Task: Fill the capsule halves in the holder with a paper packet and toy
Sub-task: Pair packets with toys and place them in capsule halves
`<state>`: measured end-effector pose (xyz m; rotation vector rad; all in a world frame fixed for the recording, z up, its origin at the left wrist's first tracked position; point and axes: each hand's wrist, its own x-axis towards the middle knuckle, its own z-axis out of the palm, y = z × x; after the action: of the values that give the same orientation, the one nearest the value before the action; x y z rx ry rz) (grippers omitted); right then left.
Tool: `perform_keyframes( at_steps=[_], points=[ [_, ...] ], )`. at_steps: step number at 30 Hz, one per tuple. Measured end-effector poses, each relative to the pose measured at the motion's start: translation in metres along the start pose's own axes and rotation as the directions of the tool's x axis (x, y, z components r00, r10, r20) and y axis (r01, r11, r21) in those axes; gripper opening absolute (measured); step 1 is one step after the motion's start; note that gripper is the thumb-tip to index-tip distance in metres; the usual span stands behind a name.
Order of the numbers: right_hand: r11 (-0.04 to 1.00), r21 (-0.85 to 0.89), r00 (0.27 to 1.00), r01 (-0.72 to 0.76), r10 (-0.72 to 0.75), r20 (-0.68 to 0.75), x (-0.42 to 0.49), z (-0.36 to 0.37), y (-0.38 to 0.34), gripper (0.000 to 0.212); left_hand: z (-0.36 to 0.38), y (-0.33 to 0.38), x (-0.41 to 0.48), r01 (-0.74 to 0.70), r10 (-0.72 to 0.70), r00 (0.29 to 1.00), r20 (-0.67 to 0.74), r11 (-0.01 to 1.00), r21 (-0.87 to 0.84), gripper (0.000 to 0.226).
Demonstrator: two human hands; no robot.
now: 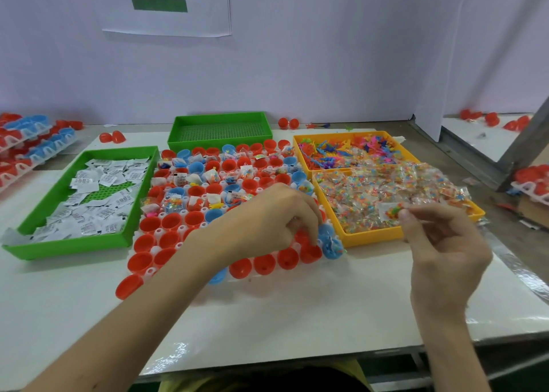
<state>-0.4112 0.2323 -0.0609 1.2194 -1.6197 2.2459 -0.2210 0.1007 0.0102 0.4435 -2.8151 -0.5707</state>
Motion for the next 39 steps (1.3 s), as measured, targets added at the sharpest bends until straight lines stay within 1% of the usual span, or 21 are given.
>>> perform_keyframes(
  at_steps=[2,3,5,7,8,11,15,18,20,22,24,27,30,32,34,39],
  points=[
    [1.0,-0.002,1.0,-0.002,0.002,0.009,0.0,0.0,0.0,0.015,-0.002,-0.001,-0.002,0.014,-0.016,0.997,-0.076,1.0,-0.025,0.033],
    [1.0,-0.005,1.0,-0.003,0.003,0.013,0.0,0.0,0.0,0.015,-0.002,-0.001,-0.004,0.028,-0.029,0.994,-0.107,1.0,-0.01,0.028],
    [1.0,-0.001,1.0,-0.013,0.013,0.018,0.0,-0.001,0.0,0.014,-0.002,0.001,-0.007,0.058,-0.05,0.989,-0.139,0.997,0.055,0.02],
    [1.0,0.004,0.999,-0.027,0.027,0.027,-0.001,-0.001,-0.001,0.013,0.001,0.004,-0.012,0.088,-0.071,0.989,-0.132,0.988,0.128,0.012],
    [0.999,0.005,0.999,-0.032,0.032,0.036,-0.001,0.0,-0.002,0.012,0.004,0.005,-0.014,0.107,-0.087,0.989,-0.122,0.98,0.165,0.013],
    [0.998,0.037,0.996,-0.048,0.046,0.074,-0.003,0.002,-0.004,0.013,0.012,0.005,-0.017,0.177,-0.16,0.983,-0.088,0.955,0.239,0.024],
    [0.998,0.04,0.988,-0.052,0.045,0.145,-0.005,0.002,-0.007,0.018,0.018,0.002,-0.022,0.202,-0.186,0.978,-0.097,0.959,0.197,0.027],
    [1.0,0.015,0.972,-0.007,0.003,0.235,-0.003,0.007,-0.019,0.023,0.02,0.001,-0.024,0.208,-0.189,0.975,-0.113,0.961,0.184,0.029],
    [0.999,-0.003,0.935,0.05,-0.046,0.351,0.001,0.015,-0.03,0.027,0.02,0.0,-0.024,0.215,-0.197,0.974,-0.115,0.96,0.178,0.029],
    [0.99,-0.046,0.855,0.133,-0.091,0.511,0.004,0.025,-0.038,0.027,0.02,-0.001,-0.024,0.225,-0.208,0.972,-0.11,0.958,0.178,0.029],
    [0.968,-0.129,0.766,0.215,-0.085,0.637,0.005,0.033,-0.042,0.029,0.021,-0.001,-0.024,0.233,-0.216,0.97,-0.111,0.957,0.174,0.028],
    [0.911,-0.249,0.681,0.329,-0.046,0.731,0.006,0.041,-0.042,0.035,0.022,-0.001,-0.024,0.239,-0.222,0.968,-0.118,0.957,0.163,0.028],
    [0.87,-0.299,0.623,0.393,-0.013,0.782,0.009,0.043,-0.041,0.038,0.019,-0.002,-0.022,0.238,-0.222,0.969,-0.113,0.958,0.158,0.029],
    [0.855,-0.313,0.599,0.414,0.002,0.8,0.011,0.044,-0.041,0.039,0.018,-0.003,-0.021,0.239,-0.224,0.968,-0.111,0.959,0.155,0.03],
    [0.857,-0.325,0.595,0.399,0.028,0.803,0.011,0.045,-0.042,0.038,0.018,-0.004,-0.021,0.239,-0.224,0.968,-0.11,0.959,0.15,0.031],
    [0.881,-0.345,0.635,0.323,0.069,0.77,0.01,0.045,-0.044,0.035,0.02,-0.004,-0.02,0.236,-0.222,0.968,-0.12,0.965,0.117,0.03]
  ],
)
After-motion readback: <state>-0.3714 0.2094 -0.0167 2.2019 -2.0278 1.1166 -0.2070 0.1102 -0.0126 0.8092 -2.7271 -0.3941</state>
